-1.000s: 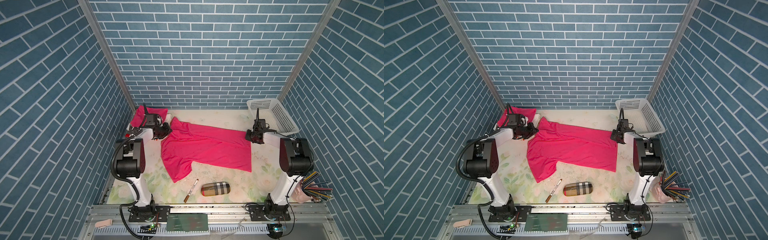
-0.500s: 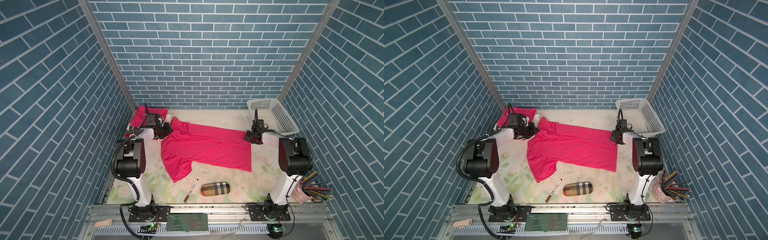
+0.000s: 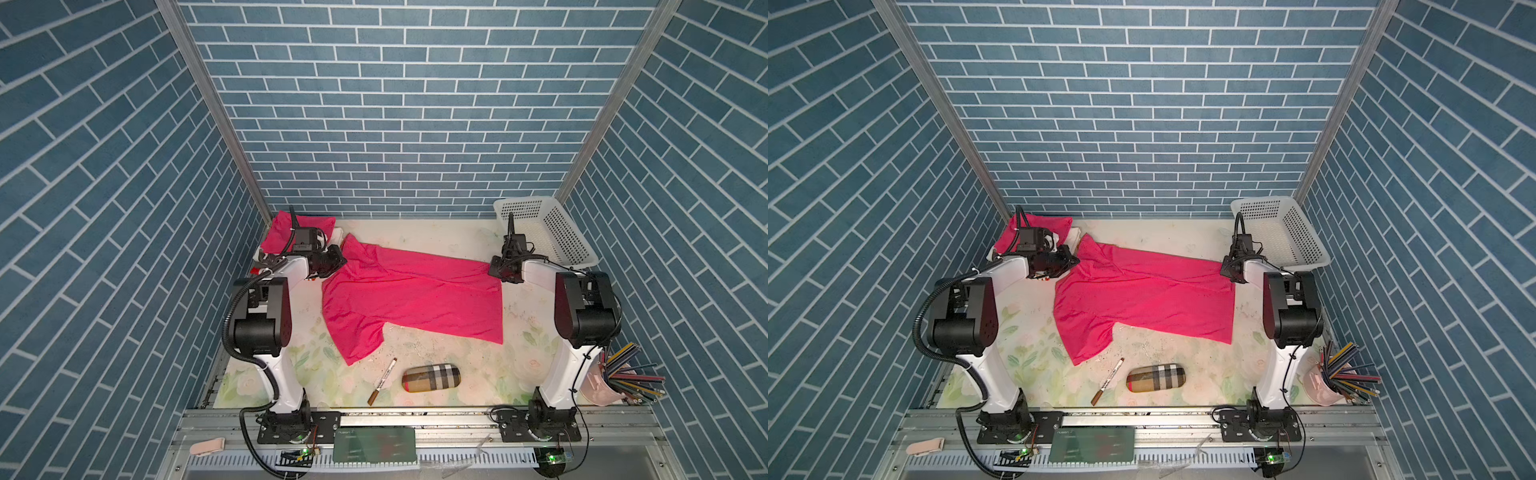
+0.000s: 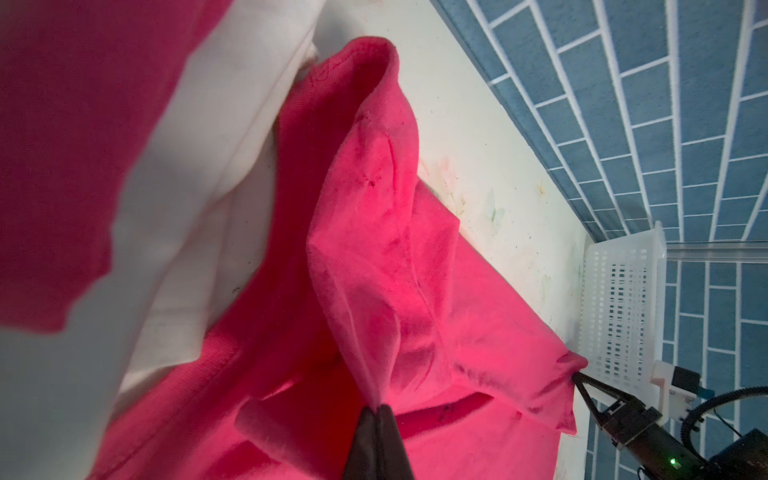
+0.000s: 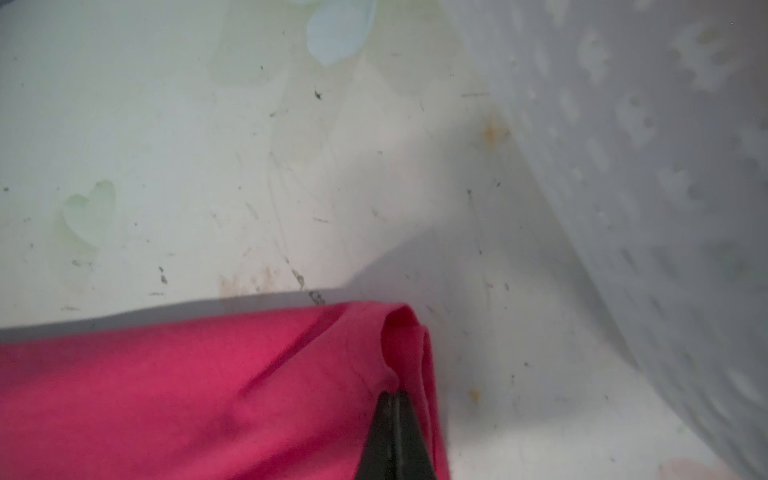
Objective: Fold and stack the t-shirts
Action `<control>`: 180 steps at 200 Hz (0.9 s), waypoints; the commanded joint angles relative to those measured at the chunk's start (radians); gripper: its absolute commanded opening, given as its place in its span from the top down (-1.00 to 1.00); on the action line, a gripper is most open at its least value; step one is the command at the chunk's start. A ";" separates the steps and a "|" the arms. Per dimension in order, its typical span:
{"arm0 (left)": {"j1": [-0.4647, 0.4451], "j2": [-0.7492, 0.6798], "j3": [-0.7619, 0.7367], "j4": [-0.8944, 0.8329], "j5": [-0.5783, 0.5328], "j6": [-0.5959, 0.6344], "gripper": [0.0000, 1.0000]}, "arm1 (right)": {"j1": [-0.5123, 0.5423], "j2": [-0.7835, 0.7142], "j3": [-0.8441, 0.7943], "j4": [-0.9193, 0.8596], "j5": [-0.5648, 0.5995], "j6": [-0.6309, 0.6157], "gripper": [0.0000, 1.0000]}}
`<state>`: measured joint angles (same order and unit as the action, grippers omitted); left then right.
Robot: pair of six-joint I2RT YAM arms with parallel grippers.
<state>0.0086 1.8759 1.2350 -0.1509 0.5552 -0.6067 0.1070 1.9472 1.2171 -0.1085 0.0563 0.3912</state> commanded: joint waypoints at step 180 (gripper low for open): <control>-0.007 0.005 -0.019 0.019 0.000 -0.007 0.90 | 0.022 -0.203 -0.172 -0.048 -0.005 0.008 0.44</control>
<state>0.0071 1.8763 1.2282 -0.1432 0.5549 -0.6113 0.1181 1.7947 1.0679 -0.1272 0.0746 0.3855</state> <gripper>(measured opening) 0.049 0.254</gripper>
